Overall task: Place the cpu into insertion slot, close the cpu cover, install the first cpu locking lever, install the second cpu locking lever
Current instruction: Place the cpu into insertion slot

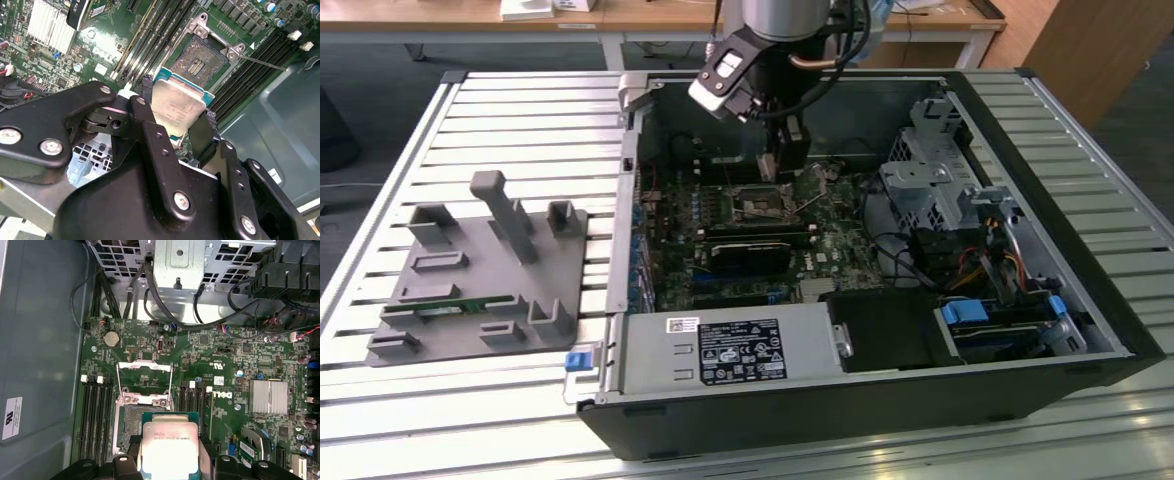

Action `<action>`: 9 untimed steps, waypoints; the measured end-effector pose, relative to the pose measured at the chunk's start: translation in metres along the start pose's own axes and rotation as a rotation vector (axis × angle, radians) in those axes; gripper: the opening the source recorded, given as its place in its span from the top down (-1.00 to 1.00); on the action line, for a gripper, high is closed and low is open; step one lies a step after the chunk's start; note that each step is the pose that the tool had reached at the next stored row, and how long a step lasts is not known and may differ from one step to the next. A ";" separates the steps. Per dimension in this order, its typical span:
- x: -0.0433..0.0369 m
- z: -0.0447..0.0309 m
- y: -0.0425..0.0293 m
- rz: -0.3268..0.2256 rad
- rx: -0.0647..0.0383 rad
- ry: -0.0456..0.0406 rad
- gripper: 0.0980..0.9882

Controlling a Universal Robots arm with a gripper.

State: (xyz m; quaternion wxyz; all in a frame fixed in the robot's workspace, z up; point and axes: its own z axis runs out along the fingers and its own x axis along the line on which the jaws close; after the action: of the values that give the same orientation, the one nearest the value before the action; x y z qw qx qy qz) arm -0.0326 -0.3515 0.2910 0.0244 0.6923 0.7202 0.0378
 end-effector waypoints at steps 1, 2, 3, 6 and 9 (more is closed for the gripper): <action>0.0000 0.0004 0.0000 0.000 0.000 0.0001 0.01; 0.0000 0.0007 -0.0001 0.000 0.000 0.0001 0.01; 0.0000 0.0010 -0.0001 0.000 0.000 0.0000 0.01; 0.0000 0.0020 -0.0002 0.000 0.000 0.0001 0.01; -0.0001 0.0034 -0.0003 0.000 0.000 0.0000 0.01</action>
State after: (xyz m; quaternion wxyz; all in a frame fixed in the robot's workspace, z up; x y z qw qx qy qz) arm -0.0326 -0.3515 0.2875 0.0244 0.6923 0.7202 0.0378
